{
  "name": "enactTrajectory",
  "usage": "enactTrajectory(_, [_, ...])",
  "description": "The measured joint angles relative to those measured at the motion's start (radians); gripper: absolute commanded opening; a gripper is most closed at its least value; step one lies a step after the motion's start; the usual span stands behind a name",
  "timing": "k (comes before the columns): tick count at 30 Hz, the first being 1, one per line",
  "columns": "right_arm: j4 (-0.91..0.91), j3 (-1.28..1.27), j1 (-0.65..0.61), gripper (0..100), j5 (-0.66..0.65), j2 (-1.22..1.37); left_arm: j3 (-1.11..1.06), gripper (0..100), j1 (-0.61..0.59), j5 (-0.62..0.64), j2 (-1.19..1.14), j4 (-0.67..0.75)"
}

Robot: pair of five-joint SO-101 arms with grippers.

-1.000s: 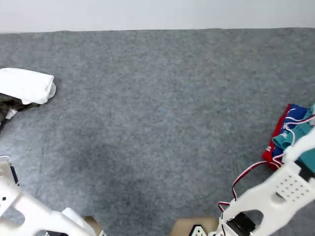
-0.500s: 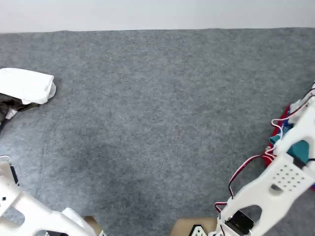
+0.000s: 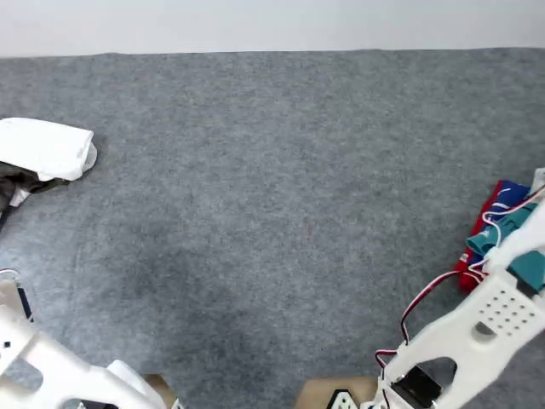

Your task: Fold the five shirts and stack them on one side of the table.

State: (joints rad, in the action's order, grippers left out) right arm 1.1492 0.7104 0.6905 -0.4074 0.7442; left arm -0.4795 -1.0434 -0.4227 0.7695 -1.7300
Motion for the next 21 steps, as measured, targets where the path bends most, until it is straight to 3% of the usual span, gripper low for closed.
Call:
enactTrajectory(11, [-0.078, 0.0, -0.041, 2.4, 0.0, 0.06, 0.0, 0, 0.0, 0.0, 0.0, 0.0])
enactTrajectory(21, [0.222, 0.0, -0.023, 2.5, -0.021, -0.184, 0.0, 0, 0.0, 0.0, 0.0, 0.0])
